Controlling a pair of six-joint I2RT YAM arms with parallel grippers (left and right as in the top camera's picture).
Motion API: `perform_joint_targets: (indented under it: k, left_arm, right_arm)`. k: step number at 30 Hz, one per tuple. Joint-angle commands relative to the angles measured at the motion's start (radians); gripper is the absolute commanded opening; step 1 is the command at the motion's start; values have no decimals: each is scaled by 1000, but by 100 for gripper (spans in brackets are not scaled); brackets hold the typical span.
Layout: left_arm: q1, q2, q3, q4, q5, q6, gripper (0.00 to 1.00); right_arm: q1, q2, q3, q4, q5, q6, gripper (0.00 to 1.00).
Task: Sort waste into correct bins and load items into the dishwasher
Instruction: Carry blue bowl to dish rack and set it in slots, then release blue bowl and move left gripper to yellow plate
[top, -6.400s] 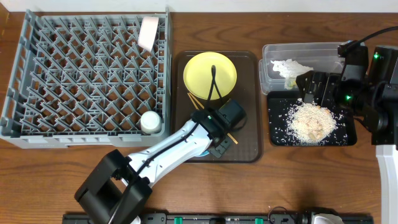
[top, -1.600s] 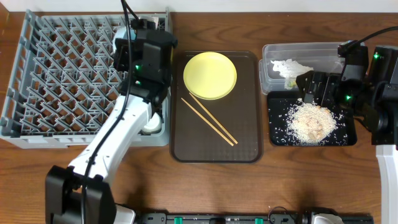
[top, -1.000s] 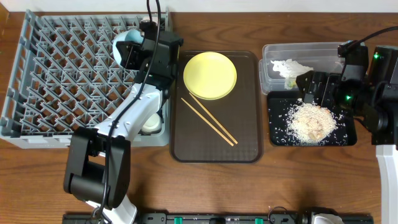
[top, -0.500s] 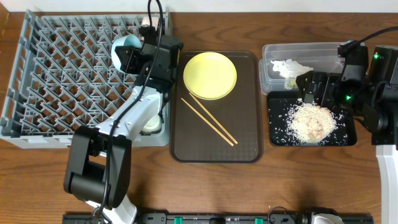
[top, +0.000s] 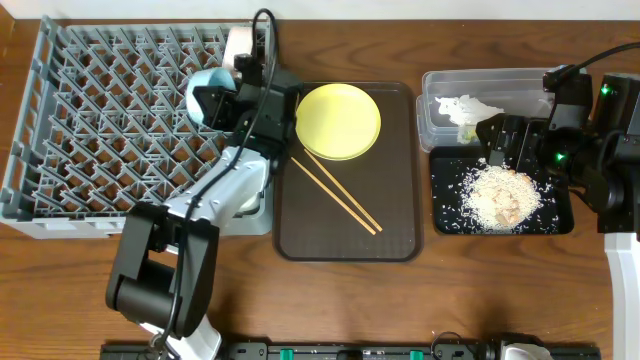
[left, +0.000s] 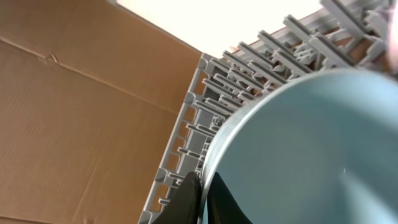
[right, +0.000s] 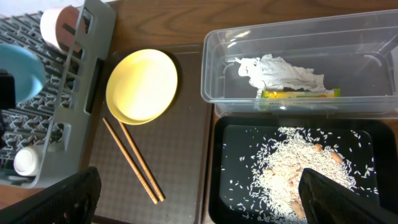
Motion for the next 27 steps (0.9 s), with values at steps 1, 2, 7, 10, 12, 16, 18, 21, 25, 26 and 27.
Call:
perform_joint_targets:
  k: [1,2,7,10,12,16,18,21,25,26,27]
  left_arm:
    - [-23,4,-18,2,-16,-28,7]
    - [-27,4,-18,2,-16,-28,8]
    - [-45,4,-18,-2,-16,-28,7]
    - [-52,4,-18,-2,-15,-29,8]
    - [-60,4,-18,-2,-16,-32,8]
    - [-80,4,-18,-11,-13,-88,40]
    - [-88,4,-18,-40,9,-90,50]
    - [-93,4,-18,-93,19,-168,60]
    - [-92,4,-18,-150,22,-268,68]
    - [-95,3,-18,-155,23,-288,73]
    - [-101,3,-18,-158,24,-295,75]
  right_arm:
    - [-3,5,1,2,3,8,99]
    - [-3,5,1,2,3,8,99]
    - [-3,5,1,2,3,8,99]
    - [-3,5,1,2,3,8,99]
    - [-3,5,1,2,3,8,99]
    - [-3,5,1,2,3,8,99]
    - [-3,5,1,2,3,8,99]
    - [-3,5,1,2,3,8,99]
    - [-3,5,1,2,3,8,99]
    - [-3,5,1,2,3,8,99]
    - [-3,5,1,2,3,8,99]
